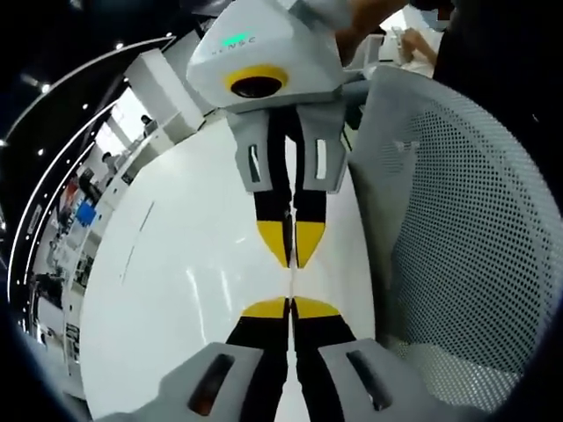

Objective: Open the resealable bag by pulling the two sides of the seal apart until the entire bag opening is separated and visibly accessible.

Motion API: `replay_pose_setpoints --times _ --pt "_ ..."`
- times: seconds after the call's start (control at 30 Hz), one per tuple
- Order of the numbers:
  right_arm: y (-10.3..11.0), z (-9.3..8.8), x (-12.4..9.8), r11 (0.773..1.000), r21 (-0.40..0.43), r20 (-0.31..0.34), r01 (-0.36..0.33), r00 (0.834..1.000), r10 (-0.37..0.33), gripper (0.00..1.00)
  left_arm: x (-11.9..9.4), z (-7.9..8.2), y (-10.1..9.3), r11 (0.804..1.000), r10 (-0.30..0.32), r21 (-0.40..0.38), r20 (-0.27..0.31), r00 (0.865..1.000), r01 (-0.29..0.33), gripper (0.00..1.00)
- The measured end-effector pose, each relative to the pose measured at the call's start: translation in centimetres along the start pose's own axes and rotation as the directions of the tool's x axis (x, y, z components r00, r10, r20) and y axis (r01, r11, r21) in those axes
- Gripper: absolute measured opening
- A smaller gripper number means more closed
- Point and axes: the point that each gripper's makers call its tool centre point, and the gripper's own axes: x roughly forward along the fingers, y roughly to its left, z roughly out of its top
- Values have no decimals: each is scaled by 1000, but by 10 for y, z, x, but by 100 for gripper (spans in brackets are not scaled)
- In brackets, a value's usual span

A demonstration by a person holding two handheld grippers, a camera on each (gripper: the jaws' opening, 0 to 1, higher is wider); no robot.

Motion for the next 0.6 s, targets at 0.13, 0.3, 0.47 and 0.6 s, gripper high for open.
replay_pose_setpoints --times 0.13,0.3,0.47,0.6 --pt "3 4 1 1000 8 16 -13 1000 13 0 0 1 -1 1000 -8 -26 8 1000 8 2" --pt "7 7 3 1000 -4 16 -21 1000 21 0 3 1 0 1000 -8 -25 3 1000 8 5" --pt "5 10 2 1000 7 29 -18 999 18 0 4 2 -6 999 -37 -23 1 999 37 1" --pt "4 12 0 1000 2 34 -18 999 18 0 4 5 -6 999 -33 5 -6 999 33 0"
